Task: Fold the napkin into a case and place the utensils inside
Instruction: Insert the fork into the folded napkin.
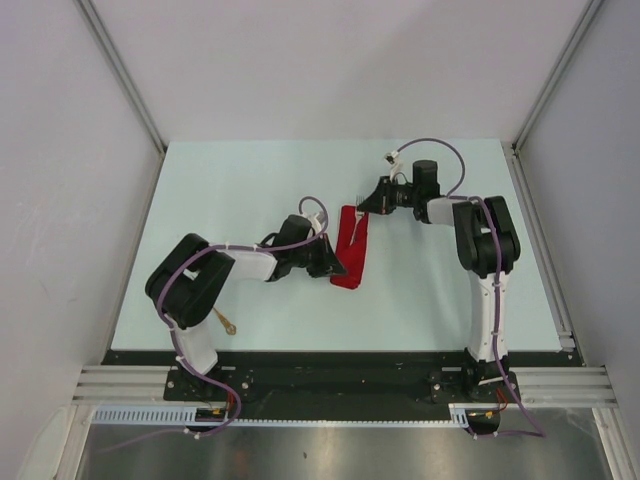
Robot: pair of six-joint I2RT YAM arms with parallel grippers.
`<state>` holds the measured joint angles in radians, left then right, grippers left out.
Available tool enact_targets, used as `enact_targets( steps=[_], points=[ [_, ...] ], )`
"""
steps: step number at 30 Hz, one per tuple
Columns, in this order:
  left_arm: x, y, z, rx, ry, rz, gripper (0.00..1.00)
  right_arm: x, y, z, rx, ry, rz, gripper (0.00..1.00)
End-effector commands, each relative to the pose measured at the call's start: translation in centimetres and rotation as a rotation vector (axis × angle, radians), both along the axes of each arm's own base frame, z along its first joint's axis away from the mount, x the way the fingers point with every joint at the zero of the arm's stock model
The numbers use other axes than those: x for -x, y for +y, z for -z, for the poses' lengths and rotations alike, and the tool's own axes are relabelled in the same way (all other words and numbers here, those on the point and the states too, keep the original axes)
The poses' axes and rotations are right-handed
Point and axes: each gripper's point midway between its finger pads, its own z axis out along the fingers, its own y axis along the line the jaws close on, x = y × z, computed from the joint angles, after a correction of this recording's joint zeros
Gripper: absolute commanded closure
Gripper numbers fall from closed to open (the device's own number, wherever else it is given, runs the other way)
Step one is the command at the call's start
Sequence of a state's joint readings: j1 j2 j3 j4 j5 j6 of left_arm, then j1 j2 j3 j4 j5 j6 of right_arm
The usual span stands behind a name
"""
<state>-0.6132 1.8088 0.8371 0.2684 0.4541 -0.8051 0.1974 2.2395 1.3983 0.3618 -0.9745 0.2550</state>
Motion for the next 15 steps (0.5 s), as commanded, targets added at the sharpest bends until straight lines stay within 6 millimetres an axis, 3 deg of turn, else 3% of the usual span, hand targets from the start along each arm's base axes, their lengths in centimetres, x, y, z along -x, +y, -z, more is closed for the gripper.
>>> enact_targets(
  steps=[1, 9, 15],
  points=[
    [-0.3, -0.3, -0.3, 0.020, -0.029, -0.006, 1.00, 0.5, 1.0, -3.8, -0.029, -0.084, -0.010, 1.00],
    [-0.1, -0.3, 0.0, 0.023, -0.025, -0.007, 1.00, 1.9, 1.9, -3.0, -0.020, -0.045, -0.033, 0.97],
    [-0.1, -0.3, -0.9, 0.034, -0.044, -0.003, 1.00, 3.3, 2.2, -2.2, -0.022, 0.012, -0.080, 0.94]
  ],
)
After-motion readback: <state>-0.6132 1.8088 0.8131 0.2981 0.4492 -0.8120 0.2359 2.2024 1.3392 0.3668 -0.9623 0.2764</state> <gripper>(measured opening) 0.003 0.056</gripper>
